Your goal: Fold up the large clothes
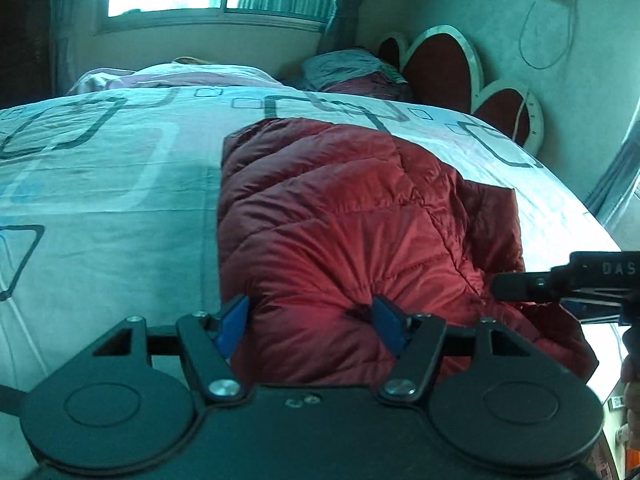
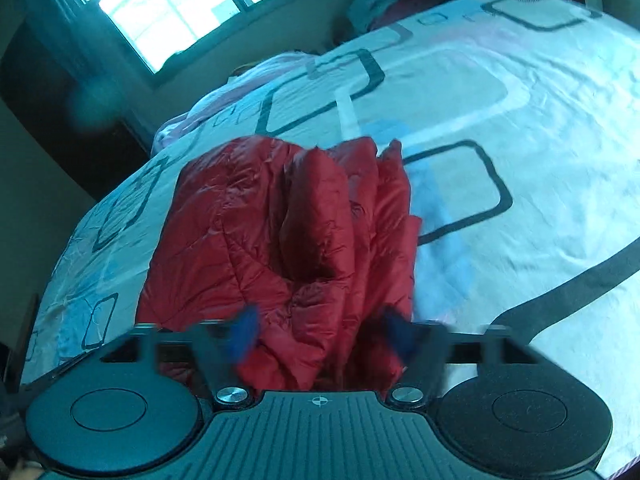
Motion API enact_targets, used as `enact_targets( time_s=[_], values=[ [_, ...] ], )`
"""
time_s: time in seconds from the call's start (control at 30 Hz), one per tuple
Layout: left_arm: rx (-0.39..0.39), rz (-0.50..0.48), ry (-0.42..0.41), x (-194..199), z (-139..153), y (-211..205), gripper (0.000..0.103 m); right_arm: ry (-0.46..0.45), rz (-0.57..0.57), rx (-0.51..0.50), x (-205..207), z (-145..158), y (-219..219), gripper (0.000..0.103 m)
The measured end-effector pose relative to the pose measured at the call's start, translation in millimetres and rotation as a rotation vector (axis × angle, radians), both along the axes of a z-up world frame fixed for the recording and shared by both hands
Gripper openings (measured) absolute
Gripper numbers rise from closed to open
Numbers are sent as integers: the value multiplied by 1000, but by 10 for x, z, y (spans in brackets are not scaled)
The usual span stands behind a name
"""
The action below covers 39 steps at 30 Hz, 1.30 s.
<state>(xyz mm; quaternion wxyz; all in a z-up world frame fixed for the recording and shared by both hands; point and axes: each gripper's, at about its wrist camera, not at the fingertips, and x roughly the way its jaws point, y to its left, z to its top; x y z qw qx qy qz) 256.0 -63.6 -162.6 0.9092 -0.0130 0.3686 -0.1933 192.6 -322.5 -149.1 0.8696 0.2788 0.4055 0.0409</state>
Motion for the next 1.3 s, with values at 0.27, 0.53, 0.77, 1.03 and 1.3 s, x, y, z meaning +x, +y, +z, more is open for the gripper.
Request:
enact_targets(
  time_s=[0.27,0.53,0.77,1.03,1.3],
  values=[
    [-10,-35,-4,44,-7,3,66,-47,33,-23,-67,53,106,16],
    [-31,-54,44,120,-109,-50,72,9,9,-103,-197,-175,-83,15],
    [-38,-48,64,139,-145,9,71,-56,-56,-171,-338,56,-113,36],
    [-54,-49,14,74,82,-41,64,-205,-48,-301,-90,404,67,36],
    [-41,-9,17,342,-3,-126,66,-163,-21,-383,195,-21,160,36]
  ],
)
